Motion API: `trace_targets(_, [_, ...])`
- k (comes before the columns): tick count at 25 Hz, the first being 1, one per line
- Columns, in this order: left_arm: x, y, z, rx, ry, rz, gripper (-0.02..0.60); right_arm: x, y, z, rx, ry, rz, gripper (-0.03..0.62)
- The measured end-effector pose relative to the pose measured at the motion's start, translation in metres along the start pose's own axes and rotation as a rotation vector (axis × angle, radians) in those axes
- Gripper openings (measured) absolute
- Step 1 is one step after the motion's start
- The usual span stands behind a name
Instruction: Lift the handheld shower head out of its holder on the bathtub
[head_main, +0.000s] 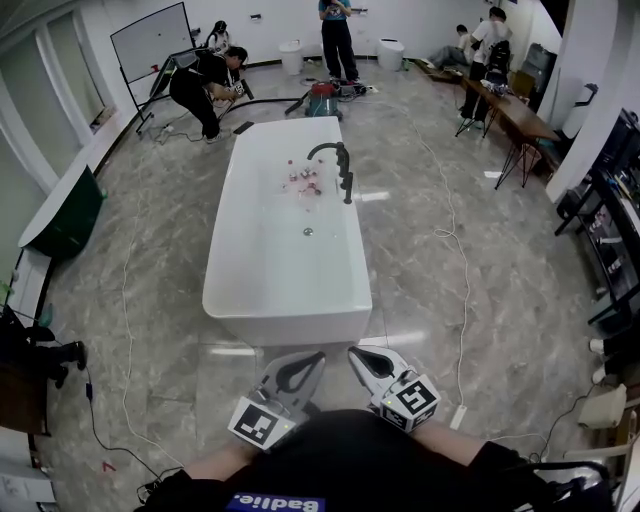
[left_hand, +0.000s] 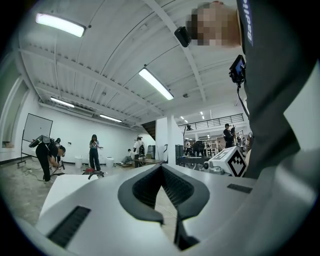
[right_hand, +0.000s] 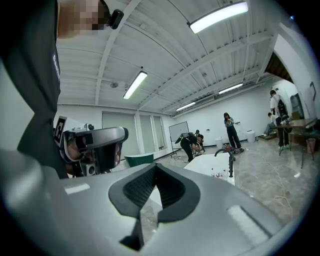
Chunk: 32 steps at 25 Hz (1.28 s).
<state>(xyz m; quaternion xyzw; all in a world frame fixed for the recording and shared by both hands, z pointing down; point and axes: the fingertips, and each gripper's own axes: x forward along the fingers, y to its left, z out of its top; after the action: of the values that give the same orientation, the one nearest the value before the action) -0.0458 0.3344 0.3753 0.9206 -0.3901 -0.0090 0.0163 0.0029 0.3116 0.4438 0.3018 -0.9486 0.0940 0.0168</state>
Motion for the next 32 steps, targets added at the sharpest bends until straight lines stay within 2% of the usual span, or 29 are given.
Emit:
trace_targets(5, [0.032, 0.032, -0.006, -0.003, -0.010, -0.015, 0.005, 0.024, -0.038, 0.002, -0.007, 0.013, -0.026, 0.002])
trace_targets(8, [0.059, 0.065, -0.010, -0.024, -0.007, -0.039, 0.005, 0.050, -0.070, 0.008, -0.013, 0.039, -0.064, 0.002])
trace_targets(18, [0.136, 0.251, -0.014, -0.049, -0.018, -0.128, 0.005, 0.211, -0.156, 0.035, 0.009, 0.045, -0.149, 0.002])
trace_targets(22, [0.167, 0.303, -0.017, -0.050, -0.009, -0.169, 0.005, 0.252, -0.190, 0.045, -0.002, 0.035, -0.190, 0.002])
trace_targets(27, [0.204, 0.335, -0.017, -0.042, -0.012, -0.185, 0.005, 0.272, -0.225, 0.043, 0.017, 0.047, -0.211, 0.002])
trace_targets(32, [0.240, 0.339, -0.024, -0.035, -0.001, -0.170, 0.005, 0.278, -0.255, 0.044, 0.007, 0.057, -0.163, 0.002])
